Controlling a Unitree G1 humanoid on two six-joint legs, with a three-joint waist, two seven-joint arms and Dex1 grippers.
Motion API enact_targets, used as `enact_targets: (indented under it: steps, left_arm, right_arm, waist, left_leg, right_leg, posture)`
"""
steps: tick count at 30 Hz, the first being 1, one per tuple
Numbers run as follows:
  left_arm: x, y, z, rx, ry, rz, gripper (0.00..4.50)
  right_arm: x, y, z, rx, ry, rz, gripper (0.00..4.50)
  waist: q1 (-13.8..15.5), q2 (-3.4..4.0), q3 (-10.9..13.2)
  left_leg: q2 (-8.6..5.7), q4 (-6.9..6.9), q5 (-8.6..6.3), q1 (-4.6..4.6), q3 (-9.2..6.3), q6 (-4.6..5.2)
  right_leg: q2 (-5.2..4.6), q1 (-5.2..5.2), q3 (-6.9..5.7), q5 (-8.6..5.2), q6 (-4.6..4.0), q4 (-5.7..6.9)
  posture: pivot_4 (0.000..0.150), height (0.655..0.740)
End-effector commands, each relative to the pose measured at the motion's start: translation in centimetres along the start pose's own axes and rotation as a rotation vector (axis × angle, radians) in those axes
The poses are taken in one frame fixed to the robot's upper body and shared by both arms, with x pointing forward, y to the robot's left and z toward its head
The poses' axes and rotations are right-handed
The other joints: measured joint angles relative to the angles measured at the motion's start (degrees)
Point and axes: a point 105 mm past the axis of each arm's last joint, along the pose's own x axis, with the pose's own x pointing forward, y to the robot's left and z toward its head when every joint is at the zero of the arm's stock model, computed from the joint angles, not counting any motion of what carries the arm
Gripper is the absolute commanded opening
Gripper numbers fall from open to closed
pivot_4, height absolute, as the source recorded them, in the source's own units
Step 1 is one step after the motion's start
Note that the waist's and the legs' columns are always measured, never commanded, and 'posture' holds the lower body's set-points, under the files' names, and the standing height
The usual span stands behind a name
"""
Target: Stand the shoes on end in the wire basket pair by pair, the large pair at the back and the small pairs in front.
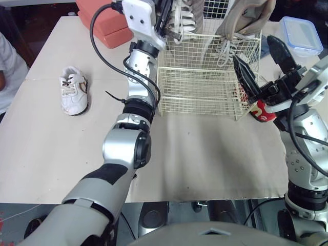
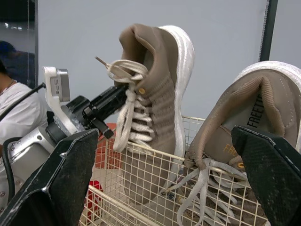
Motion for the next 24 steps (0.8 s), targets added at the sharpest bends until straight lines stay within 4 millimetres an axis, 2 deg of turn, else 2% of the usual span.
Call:
enact_targets:
  steps: [1,7,9,10,16,17,20,24]
  left_arm:
    - [-0.3,-0.6,0.0,-0.01,0.011,-0.024,0.11]
    - [-2.0,-1.0,-1.2,-0.083,0.083,-0.033,0.11]
    - [-2.6,-1.1,-1.4,-0.108,0.104,-0.029,1.12]
    - [-3.0,-1.1,-1.5,-0.121,0.117,-0.028,1.34]
    - [-4.3,-1.2,-1.8,-0.148,0.158,-0.032,4.23]
    - [-4.3,-1.3,-1.6,-0.154,0.156,-0.037,4.42]
    - [-4.4,-1.7,-1.2,-0.163,0.152,-0.059,4.42]
    - [-4.8,-2.2,-0.4,-0.166,0.148,-0.098,4.42]
  right_arm:
    - [-0.1,0.2,1.3,-0.019,-0.05,0.004,4.5]
    - [-0.1,0.3,1.2,-0.02,-0.045,0.007,4.5]
    - [-0.2,0.2,1.3,-0.025,-0.042,0.007,4.5]
    - [-0.2,0.1,1.3,-0.029,-0.041,0.005,4.5]
    - [-0.4,-0.1,1.3,-0.037,-0.03,0.004,4.5]
    - [-0.4,-0.2,1.3,-0.039,-0.027,0.003,4.5]
    - [-0.6,-0.8,1.1,-0.056,-0.01,-0.01,4.5]
    - [-1.5,-2.7,0.5,-0.109,0.058,-0.063,4.5]
  waist:
    - [0.0,0.02,0.0]
    - [0.0,0.17,-0.1]
    - [0.0,0.21,-0.1]
    - [0.1,0.24,-0.1]
    - [0.1,0.29,-0.2]
    - [0.1,0.29,-0.2]
    - [0.2,0.29,-0.2]
    - [0.2,0.29,-0.2]
  left_leg:
    - [0.0,0.01,0.0,0.01,0.0,0.0]
    - [0.01,0.07,0.0,0.06,0.0,0.0]
    - [0.01,0.08,0.0,0.07,0.0,0.0]
    - [0.02,0.08,0.0,0.1,0.01,0.0]
    - [0.01,0.13,-0.01,0.27,0.01,0.01]
    - [0.01,0.14,-0.01,0.28,0.0,0.02]
    - [0.01,0.14,-0.02,0.37,0.01,0.04]
    - [0.01,0.14,-0.03,0.4,0.01,0.06]
  right_leg:
    - [0.0,0.0,0.0,0.0,0.0,0.02]
    - [-0.01,0.03,0.03,0.0,0.0,0.09]
    - [-0.02,0.05,0.04,0.0,0.0,0.1]
    - [-0.02,0.06,0.06,0.0,0.0,0.1]
    - [-0.03,0.22,0.12,0.0,0.0,0.19]
    - [-0.03,0.22,0.13,0.0,0.0,0.22]
    - [-0.04,0.23,0.21,-0.01,0.0,0.33]
    - [-0.04,0.23,0.28,-0.01,0.0,0.35]
  posture:
    - [0.15,0.686]
    - [0.15,0.686]
    - [0.15,0.686]
    - [0.15,0.686]
    - [0.15,0.686]
    - [0.15,0.686]
    - [0.15,0.686]
    - [0.15,0.686]
